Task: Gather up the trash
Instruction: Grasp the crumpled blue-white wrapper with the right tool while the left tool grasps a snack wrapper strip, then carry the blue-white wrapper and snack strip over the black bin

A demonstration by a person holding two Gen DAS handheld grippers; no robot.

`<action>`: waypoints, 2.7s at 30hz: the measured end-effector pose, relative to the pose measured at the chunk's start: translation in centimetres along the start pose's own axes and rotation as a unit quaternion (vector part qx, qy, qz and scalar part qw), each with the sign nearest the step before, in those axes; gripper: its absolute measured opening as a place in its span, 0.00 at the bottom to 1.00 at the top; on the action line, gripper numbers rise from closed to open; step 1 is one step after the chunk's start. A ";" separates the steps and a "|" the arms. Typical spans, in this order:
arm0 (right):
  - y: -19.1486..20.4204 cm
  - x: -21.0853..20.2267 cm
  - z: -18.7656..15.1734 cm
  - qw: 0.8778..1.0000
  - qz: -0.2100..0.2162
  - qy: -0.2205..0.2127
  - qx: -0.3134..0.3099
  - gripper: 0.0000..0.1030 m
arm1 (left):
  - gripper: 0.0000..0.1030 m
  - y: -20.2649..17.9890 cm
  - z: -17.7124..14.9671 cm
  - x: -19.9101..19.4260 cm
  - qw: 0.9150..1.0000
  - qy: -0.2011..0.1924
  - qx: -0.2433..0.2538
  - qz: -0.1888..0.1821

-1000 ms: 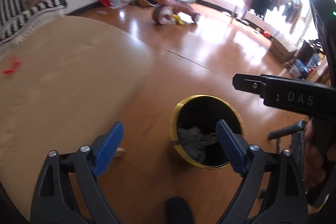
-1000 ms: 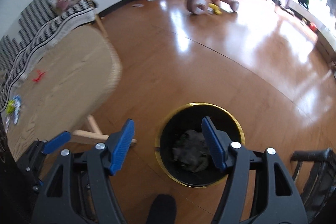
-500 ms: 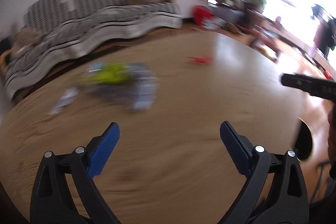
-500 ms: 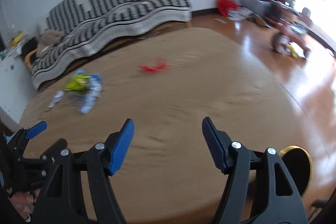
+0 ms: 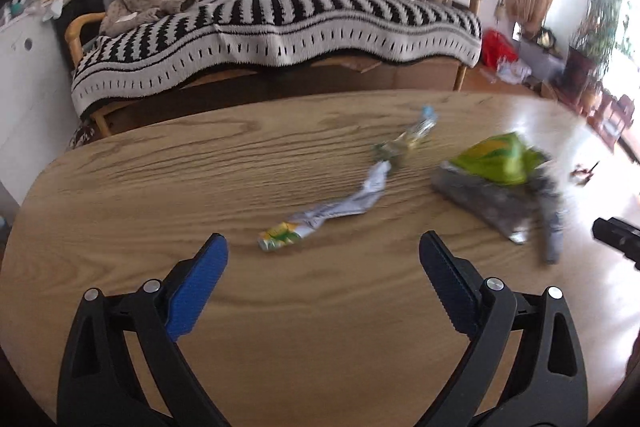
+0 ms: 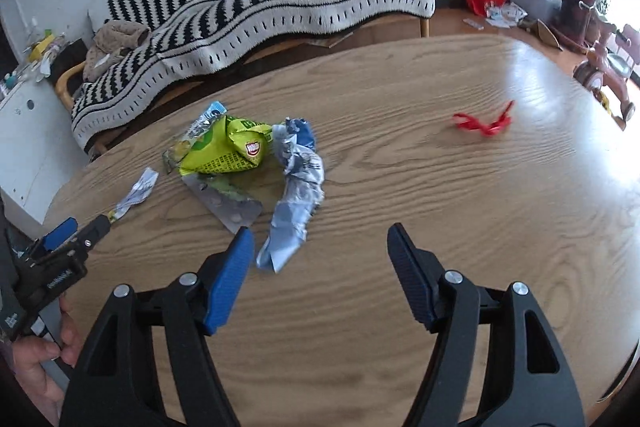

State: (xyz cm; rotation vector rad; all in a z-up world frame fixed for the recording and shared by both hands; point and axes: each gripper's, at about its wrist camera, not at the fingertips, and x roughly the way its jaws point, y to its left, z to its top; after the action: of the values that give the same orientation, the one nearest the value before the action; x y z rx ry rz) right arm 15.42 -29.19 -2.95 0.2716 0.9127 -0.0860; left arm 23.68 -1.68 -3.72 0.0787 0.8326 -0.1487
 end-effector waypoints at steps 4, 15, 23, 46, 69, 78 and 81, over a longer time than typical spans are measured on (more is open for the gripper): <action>0.5 3.2 0.1 1.000 -0.009 0.020 0.007 0.60 | 0.91 0.1 0.9 3.0 0.999 0.020 0.034 0.005; 1.2 5.5 0.8 0.999 -0.003 0.026 -0.035 0.15 | 0.59 -0.6 1.7 5.7 0.998 0.040 0.045 -0.024; 0.2 3.5 0.5 0.999 0.018 0.019 -0.024 0.12 | 0.07 -2.0 0.8 4.0 0.998 0.039 0.039 -0.018; -25.4 -19.0 -4.7 0.989 -0.095 -0.089 0.065 0.12 | 0.07 -19.2 -3.5 -9.3 0.988 -0.022 0.083 -0.127; -53.0 -28.1 -20.6 0.937 -0.199 -0.011 0.285 0.12 | 0.08 -61.2 -20.5 -16.4 0.896 0.117 0.225 -0.364; -54.7 -28.0 -22.2 0.933 -0.186 -0.003 0.307 0.12 | 0.08 -64.0 -22.3 -16.6 0.888 0.130 0.244 -0.367; -54.4 -27.8 -21.9 0.933 -0.184 -0.006 0.309 0.12 | 0.08 -64.7 -22.5 -16.8 0.887 0.132 0.246 -0.367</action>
State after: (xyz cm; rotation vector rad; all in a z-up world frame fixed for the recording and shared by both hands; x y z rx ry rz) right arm -28.59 -76.79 -4.29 0.6810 0.8970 -0.7306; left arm -14.38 -60.91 -7.09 0.2632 1.0505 -1.0895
